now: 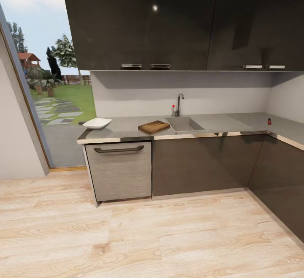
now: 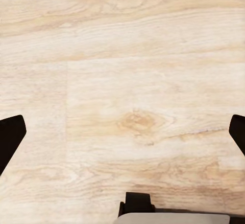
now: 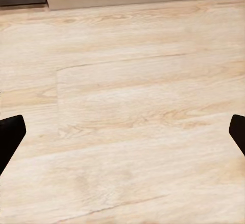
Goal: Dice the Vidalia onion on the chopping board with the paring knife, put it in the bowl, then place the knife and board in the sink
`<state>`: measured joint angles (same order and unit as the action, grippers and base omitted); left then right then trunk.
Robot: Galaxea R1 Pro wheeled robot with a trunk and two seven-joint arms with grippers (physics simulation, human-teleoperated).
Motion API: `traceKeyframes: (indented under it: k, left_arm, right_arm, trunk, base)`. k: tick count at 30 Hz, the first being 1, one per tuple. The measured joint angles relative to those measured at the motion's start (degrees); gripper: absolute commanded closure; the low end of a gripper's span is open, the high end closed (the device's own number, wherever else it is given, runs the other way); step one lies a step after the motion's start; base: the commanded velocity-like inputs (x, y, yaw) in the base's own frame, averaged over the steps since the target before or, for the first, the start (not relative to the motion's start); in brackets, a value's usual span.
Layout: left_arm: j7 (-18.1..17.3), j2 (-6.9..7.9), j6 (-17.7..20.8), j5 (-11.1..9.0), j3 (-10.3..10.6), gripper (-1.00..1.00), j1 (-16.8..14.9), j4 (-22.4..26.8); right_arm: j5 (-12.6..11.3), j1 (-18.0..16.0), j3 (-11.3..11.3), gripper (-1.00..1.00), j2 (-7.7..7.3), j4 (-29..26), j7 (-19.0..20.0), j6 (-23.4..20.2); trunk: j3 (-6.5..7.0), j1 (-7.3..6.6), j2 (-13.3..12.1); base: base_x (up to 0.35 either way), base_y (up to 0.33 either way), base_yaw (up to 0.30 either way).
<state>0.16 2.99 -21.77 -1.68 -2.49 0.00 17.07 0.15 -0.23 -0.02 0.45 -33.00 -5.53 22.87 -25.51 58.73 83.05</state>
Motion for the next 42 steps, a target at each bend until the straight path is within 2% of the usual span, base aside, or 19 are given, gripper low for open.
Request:
traceKeyframes:
  k: [9,26,39,42]
  left_arm:
    - [0.0,0.0,-0.68,0.0,-0.11,-1.0,0.0,-0.5]
    - [0.0,0.0,-0.71,-0.04,-0.13,-1.0,0.0,-0.5]
    - [-0.02,-0.09,-0.8,0.0,0.03,-1.0,0.0,-0.5]
    - [-0.01,-0.09,-0.77,0.0,-0.02,-1.0,0.0,-0.5]
  right_arm:
    - [0.0,0.01,0.11,-1.0,0.16,0.02,0.01,0.08]
    - [0.0,-0.01,0.07,-1.0,0.32,0.02,-0.25,0.1]
    - [0.0,-0.01,-0.07,-1.0,0.32,0.02,-0.27,0.1]
    - [0.0,-0.01,-0.07,-1.0,0.32,0.02,-0.27,0.1]
  trunk:
    - [0.0,-0.01,0.0]
    - [0.0,-0.04,0.0]
    - [0.0,0.0,0.0]
    - [0.53,-0.65,-1.19]
  base:
    - [0.024,0.002,0.0]
    - [0.274,0.052,0.0]
    - [0.021,0.0,0.0]
    - [0.0,0.0,0.0]
